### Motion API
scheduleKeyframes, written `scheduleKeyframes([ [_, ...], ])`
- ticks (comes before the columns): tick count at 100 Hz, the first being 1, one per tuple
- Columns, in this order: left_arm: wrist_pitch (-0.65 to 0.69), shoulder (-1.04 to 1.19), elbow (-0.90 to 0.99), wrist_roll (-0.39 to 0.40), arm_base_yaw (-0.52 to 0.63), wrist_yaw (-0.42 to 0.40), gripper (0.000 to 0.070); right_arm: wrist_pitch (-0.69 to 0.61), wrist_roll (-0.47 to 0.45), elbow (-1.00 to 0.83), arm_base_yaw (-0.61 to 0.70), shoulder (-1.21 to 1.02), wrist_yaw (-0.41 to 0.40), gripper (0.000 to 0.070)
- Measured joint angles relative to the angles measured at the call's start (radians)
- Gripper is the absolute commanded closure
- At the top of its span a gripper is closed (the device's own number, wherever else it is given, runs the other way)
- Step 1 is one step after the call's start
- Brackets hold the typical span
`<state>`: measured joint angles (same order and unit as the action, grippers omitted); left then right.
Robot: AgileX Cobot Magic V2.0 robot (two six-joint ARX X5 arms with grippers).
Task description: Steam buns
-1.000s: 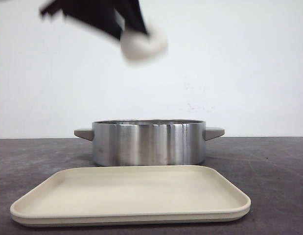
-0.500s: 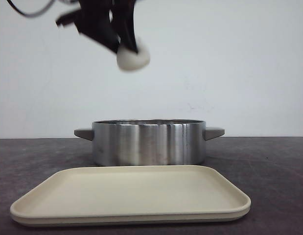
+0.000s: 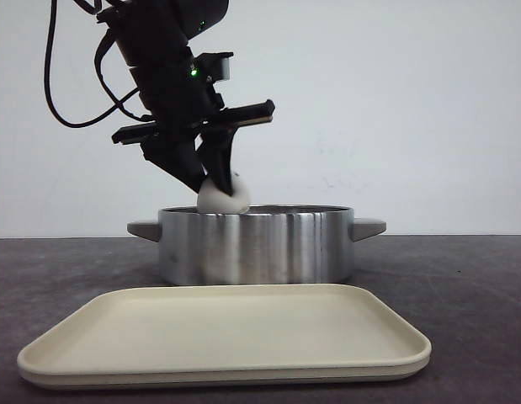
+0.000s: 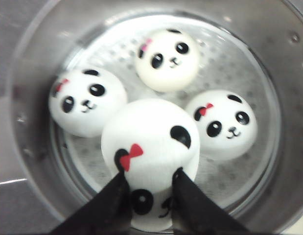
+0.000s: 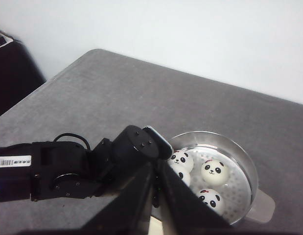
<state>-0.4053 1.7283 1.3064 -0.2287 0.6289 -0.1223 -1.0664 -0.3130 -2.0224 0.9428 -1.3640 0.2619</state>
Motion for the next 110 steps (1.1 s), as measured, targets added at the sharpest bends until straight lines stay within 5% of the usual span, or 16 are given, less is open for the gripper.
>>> scheduleKeyframes([
  [5,0.015,0.000,0.000,0.000,0.000,0.008,0.0159,0.000,-0.003,0.000,0.000,0.000,0.000,0.0684],
  [10,0.018,0.000,0.002,0.000,0.000,0.011,0.0092,0.000,-0.005,0.000,0.000,0.000,0.000,0.0684],
  [43,-0.087,0.000,0.021,-0.003,0.000,0.015,0.0108,-0.013,-0.006,0.000,0.000,0.000,0.003,0.0684],
  [57,-0.127,-0.047,0.034,-0.038,0.000,0.016,0.0121,-0.072,-0.005,0.014,0.000,-0.002,0.107,0.0684],
  [76,-0.121,-0.298,0.034,-0.050,0.016,-0.011,0.0347,-0.085,-0.005,0.153,-0.001,-0.001,0.215,0.0684],
  [93,-0.134,-0.550,0.037,-0.033,0.021,-0.019,0.0683,0.097,-0.005,0.372,0.006,0.032,0.201,0.0684],
  [110,-0.234,-0.762,0.016,-0.031,0.021,-0.028,0.0700,0.447,-0.005,0.649,0.051,0.115,0.103,0.0684],
])
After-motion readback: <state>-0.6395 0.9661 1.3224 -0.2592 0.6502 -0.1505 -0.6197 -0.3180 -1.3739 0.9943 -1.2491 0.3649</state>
